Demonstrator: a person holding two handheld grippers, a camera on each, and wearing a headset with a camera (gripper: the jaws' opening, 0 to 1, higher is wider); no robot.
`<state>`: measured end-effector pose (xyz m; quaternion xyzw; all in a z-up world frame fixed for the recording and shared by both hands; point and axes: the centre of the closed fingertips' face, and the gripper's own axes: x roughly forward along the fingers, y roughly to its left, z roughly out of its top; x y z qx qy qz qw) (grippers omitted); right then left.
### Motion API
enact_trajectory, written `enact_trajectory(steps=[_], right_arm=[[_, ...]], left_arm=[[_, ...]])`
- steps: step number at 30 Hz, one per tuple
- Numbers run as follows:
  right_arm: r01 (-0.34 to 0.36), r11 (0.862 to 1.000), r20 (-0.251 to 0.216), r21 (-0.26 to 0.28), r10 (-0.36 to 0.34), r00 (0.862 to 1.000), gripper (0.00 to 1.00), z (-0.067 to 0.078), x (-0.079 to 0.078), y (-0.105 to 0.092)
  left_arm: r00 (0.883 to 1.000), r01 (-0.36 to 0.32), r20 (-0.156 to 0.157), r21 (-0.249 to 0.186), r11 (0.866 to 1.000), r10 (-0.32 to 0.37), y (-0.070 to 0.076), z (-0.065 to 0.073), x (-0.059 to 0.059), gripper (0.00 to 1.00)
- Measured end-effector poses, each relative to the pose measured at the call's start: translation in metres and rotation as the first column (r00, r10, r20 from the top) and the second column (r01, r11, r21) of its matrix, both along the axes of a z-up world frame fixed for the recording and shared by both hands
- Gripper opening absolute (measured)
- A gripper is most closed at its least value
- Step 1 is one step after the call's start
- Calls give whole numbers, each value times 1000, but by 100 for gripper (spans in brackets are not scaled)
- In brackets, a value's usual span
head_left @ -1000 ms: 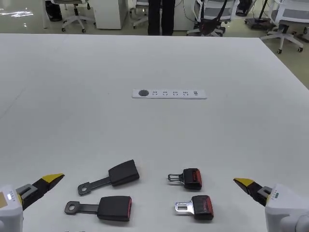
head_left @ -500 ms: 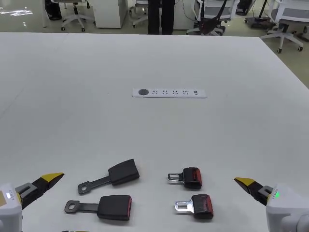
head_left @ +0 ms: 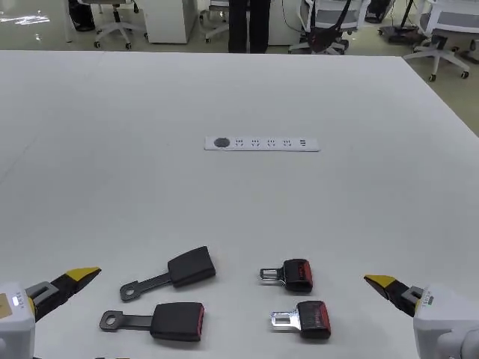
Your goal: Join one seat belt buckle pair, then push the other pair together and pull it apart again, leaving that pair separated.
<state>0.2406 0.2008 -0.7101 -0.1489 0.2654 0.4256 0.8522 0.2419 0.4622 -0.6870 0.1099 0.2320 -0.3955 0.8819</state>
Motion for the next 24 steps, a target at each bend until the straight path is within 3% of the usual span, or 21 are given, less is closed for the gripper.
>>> enact_trajectory(steps=[7,12,24], right_arm=[[-59,997,-8,-55,59,998,99,-6,1,-2],[-106,991,-27,-81,105,994,93,-9,2,-2],[-235,959,-56,-161,229,972,73,-26,-2,3]], left_arm=[[997,69,-25,57,996,-68,-3,-8,3,91],[990,130,-70,97,987,-124,-7,-17,1,83],[969,233,-120,169,958,-214,-14,-32,9,67]])
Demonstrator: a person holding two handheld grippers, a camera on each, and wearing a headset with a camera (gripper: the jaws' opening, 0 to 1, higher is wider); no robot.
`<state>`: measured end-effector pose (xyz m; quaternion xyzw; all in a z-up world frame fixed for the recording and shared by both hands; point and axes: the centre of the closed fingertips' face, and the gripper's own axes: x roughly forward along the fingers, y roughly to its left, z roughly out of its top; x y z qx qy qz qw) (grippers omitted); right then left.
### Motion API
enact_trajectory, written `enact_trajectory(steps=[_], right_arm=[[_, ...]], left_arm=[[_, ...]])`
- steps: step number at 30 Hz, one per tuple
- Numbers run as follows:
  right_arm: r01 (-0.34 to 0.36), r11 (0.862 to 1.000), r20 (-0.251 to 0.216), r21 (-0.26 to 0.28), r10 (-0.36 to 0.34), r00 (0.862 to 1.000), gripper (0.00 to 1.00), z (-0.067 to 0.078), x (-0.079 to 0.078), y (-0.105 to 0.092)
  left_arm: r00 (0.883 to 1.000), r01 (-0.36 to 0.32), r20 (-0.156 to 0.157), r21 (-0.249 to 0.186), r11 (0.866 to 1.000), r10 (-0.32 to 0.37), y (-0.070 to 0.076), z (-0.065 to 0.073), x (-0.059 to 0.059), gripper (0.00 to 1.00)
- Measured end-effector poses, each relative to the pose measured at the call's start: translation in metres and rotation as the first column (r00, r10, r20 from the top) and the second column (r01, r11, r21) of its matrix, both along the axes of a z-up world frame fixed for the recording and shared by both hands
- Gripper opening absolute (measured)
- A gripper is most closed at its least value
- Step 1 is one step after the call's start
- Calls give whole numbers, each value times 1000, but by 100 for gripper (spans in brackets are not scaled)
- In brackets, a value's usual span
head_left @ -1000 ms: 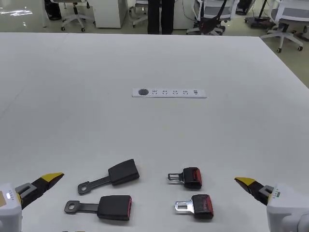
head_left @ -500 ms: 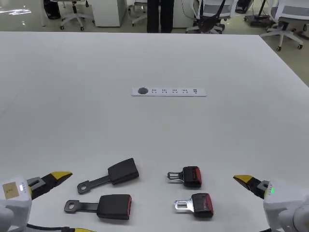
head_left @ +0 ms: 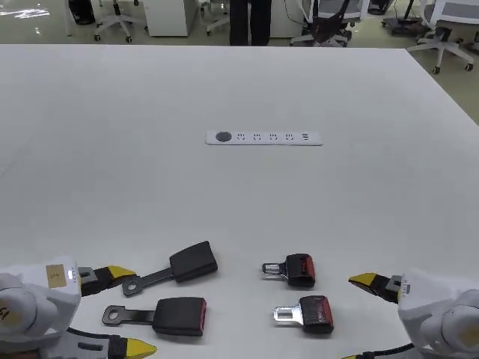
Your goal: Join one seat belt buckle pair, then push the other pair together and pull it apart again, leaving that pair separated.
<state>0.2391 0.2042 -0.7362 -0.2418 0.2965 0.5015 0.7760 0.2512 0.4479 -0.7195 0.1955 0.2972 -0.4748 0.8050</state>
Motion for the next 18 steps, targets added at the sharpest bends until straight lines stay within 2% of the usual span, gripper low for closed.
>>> enact_trajectory(steps=[8,13,15,18], right_arm=[[-84,995,8,-51,85,996,59,-15,4,4],[-130,989,25,-75,132,991,51,-19,12,9],[-151,985,26,-89,154,988,49,-21,14,10],[-164,981,28,-101,168,985,46,-22,18,10]], left_arm=[[996,83,-38,63,995,-80,-4,-18,2,54],[988,149,-49,114,982,-144,-8,-29,5,49],[987,155,-53,120,981,-150,-12,-27,8,48],[981,190,-67,142,971,-182,-13,-32,9,45]])
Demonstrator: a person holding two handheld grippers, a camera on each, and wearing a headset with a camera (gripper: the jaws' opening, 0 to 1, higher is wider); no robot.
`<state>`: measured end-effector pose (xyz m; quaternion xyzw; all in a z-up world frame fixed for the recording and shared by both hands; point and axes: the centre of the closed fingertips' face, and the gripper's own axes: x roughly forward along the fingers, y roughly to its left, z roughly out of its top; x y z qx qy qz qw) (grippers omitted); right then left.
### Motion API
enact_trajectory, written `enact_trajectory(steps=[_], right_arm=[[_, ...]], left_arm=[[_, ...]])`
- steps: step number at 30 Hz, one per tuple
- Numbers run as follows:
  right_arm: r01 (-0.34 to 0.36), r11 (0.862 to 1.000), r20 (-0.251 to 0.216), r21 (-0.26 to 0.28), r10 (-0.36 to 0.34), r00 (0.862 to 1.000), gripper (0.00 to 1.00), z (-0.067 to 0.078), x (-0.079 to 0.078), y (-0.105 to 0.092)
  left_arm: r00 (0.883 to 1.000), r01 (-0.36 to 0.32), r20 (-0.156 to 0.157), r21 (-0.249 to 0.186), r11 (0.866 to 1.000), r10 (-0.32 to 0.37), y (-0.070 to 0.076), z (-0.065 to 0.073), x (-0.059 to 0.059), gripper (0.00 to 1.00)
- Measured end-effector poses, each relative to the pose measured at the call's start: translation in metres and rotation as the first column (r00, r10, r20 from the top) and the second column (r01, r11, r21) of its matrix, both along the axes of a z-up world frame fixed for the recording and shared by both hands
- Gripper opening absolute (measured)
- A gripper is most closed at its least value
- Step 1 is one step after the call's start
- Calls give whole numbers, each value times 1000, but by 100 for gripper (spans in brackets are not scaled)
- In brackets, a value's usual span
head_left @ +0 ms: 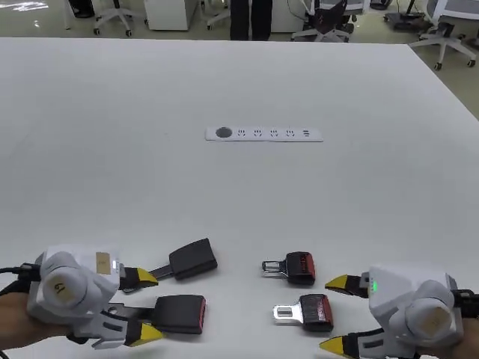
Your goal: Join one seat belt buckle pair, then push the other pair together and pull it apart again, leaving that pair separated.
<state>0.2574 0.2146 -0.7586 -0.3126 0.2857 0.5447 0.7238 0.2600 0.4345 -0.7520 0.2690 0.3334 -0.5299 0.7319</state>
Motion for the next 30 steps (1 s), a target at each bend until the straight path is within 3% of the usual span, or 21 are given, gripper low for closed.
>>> enact_trajectory(steps=[13,30], right_arm=[[-66,996,-42,-57,64,997,36,-15,5,3],[-100,992,-67,-78,95,993,32,-23,5,2]], left_arm=[[994,96,-63,86,992,-91,-2,-22,1,40],[983,165,-103,108,980,-154,-2,-27,-3,33]])
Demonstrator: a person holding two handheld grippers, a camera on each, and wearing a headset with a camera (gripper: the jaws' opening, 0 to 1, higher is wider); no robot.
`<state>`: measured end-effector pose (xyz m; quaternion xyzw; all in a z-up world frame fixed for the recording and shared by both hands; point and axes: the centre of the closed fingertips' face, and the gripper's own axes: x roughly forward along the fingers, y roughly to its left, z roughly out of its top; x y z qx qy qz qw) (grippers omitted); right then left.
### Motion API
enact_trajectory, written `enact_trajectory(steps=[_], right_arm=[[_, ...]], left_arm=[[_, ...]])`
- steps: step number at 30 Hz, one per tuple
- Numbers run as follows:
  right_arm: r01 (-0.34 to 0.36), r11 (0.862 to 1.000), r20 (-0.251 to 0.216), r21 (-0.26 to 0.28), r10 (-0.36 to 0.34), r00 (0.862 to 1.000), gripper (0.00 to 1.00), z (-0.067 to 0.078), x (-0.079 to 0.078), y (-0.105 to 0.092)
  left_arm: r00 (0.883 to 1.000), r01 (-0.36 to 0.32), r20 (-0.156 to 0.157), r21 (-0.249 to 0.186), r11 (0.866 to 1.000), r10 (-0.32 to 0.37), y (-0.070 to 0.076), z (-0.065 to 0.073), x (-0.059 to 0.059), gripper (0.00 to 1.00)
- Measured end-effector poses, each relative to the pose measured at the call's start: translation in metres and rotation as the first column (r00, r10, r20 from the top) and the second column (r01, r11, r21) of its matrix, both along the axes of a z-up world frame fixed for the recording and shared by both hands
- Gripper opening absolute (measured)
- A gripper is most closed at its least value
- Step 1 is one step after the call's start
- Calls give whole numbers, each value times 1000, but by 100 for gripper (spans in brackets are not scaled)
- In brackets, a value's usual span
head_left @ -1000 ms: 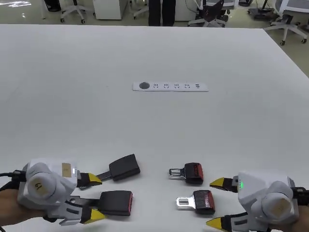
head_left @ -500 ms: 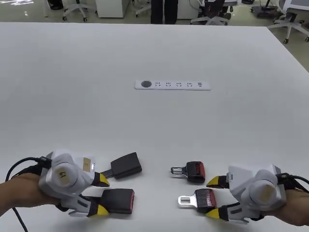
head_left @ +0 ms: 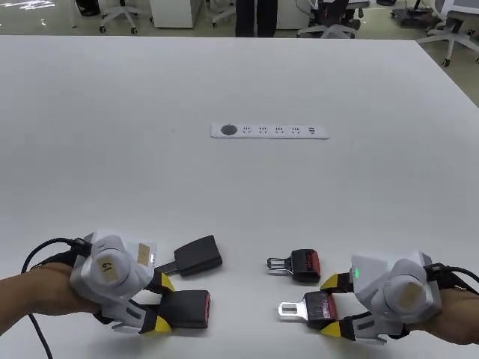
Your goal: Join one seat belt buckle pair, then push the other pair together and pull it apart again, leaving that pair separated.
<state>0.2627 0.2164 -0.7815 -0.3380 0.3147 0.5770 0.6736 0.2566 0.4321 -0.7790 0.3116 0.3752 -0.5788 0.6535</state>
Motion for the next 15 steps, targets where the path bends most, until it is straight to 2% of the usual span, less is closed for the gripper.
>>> enact_trajectory(steps=[15], right_arm=[[-22,1000,5,-18,22,1000,31,1,0,7]], left_arm=[[1000,11,4,7,1000,-11,-2,2,-2,33]])
